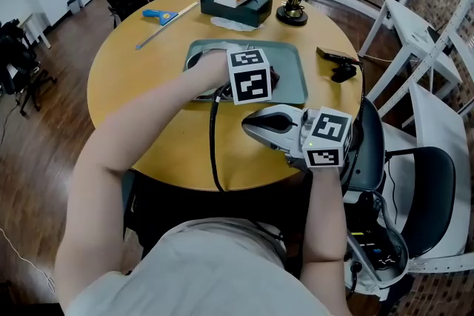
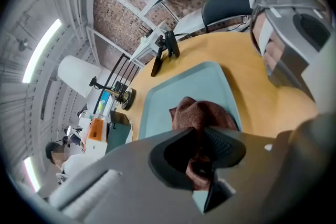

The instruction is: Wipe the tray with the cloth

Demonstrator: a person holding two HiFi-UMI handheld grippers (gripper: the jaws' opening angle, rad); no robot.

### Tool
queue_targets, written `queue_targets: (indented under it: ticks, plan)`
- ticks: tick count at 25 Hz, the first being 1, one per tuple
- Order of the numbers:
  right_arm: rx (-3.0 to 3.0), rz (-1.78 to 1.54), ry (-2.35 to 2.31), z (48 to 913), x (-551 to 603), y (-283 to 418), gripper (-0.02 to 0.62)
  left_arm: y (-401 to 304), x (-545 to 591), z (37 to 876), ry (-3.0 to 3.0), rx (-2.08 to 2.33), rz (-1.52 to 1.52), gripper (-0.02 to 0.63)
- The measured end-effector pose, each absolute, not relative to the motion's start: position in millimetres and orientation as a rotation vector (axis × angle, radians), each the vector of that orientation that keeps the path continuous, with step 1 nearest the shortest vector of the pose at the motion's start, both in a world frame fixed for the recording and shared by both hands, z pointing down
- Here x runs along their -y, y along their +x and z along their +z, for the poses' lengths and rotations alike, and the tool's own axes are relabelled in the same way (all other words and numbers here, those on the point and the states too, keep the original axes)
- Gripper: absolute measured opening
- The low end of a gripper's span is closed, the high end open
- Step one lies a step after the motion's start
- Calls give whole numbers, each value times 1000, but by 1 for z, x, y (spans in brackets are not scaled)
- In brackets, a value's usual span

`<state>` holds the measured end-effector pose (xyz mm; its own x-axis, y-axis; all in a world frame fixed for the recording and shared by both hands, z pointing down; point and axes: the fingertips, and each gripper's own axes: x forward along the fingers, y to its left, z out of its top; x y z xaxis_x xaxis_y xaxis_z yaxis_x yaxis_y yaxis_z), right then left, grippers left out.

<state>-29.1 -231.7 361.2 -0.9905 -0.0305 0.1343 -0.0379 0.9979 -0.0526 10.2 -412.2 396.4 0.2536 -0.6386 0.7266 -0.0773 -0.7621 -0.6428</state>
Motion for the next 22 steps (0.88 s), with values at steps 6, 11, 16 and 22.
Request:
queue_targets:
  ticks: [6, 11, 16, 22]
  plan:
    - [3007, 83, 51, 361, 231, -29, 2, 4, 446, 397, -1953, -694, -1533, 63]
    - [3008, 82, 52, 360, 231, -29, 2, 8, 475, 394, -1877, -736, -1491, 63]
    - [3006, 80, 52, 361, 231, -30, 2, 13, 499, 395, -1831, -797, -1458, 63]
    - [3005, 74, 16, 361, 226, -24, 2, 14, 520, 393, -1739, -859, -1431, 63]
